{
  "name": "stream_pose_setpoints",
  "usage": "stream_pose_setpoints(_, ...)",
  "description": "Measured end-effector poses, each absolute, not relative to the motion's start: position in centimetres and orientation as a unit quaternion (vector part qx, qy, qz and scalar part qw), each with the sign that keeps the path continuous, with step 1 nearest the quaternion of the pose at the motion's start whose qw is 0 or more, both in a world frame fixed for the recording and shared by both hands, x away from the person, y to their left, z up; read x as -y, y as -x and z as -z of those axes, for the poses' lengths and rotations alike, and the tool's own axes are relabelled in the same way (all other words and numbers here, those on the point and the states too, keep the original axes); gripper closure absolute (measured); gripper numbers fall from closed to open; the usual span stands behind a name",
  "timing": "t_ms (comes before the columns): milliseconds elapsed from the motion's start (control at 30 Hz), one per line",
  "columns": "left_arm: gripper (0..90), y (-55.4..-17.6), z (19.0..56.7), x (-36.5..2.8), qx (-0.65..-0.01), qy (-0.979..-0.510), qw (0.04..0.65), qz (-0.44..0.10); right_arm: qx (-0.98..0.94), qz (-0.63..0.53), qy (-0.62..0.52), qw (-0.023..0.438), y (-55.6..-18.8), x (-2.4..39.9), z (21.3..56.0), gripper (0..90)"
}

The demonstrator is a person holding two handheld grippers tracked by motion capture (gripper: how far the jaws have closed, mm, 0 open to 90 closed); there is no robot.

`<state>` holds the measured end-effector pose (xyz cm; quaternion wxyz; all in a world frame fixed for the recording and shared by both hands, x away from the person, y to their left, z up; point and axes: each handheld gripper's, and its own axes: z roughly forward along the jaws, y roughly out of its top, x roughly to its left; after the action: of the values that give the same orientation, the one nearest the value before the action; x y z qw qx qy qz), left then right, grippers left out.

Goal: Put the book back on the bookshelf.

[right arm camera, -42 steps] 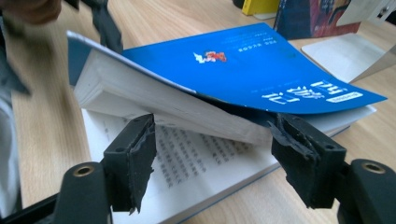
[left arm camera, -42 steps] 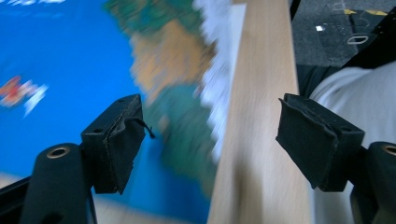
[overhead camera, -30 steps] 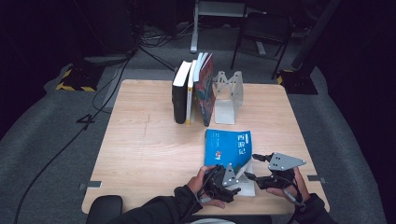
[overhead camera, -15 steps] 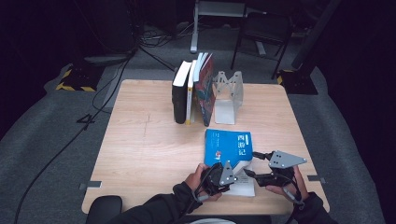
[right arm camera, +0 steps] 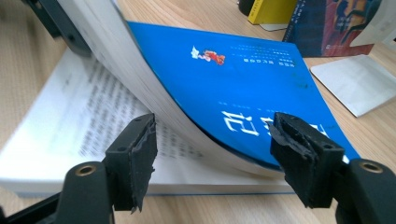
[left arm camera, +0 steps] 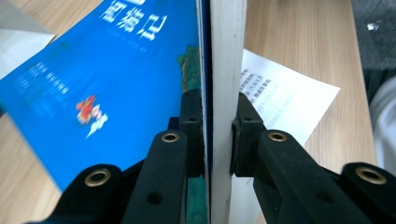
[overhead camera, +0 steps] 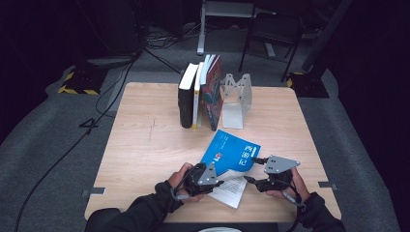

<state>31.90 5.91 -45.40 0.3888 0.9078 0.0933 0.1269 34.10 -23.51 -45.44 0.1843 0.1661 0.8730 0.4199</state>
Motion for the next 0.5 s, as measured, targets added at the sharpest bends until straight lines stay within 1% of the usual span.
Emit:
stream_pose_setpoints(133, 78.4, -31.9, 45.4, -8.3, -0.109, -0.906, 0.387, -0.13, -0.877, -0.418, -0.156, 0.181, -35.0, 22.4, 45.6, 33.1)
stream_pose_setpoints(167, 78.2, -31.9, 45.4, -8.3, -0.109, -0.906, 0.387, -0.13, -0.877, -0.418, -0.156, 0.181, -35.0, 22.4, 45.6, 33.1)
stream_pose_setpoints(200, 78.2, -32.0, 45.4, -9.3, -0.116, -0.906, 0.386, -0.131, -0.878, -0.415, -0.153, 0.181, -35.2, 22.0, 45.6, 33.1)
stream_pose_setpoints(233, 78.0, -32.0, 45.4, -9.3, -0.116, -0.906, 0.386, -0.131, -0.878, -0.415, -0.153, 0.181, -35.2, 22.0, 45.6, 33.1)
stream_pose_setpoints(333, 77.7, -32.0, 45.5, -10.5, -0.119, -0.907, 0.381, -0.135, -0.885, -0.4, -0.141, 0.191, -36.0, 20.7, 46.2, 36.4)
stream_pose_setpoints(433, 77.6, -32.2, 45.6, -11.5, -0.124, -0.905, 0.384, -0.133, -0.886, -0.396, -0.141, 0.195, -36.4, 20.5, 46.5, 39.3)
stream_pose_setpoints(500, 77.5, -32.5, 45.5, -12.2, -0.128, -0.905, 0.385, -0.131, -0.885, -0.396, -0.138, 0.2, -36.7, 20.3, 46.6, 45.2)
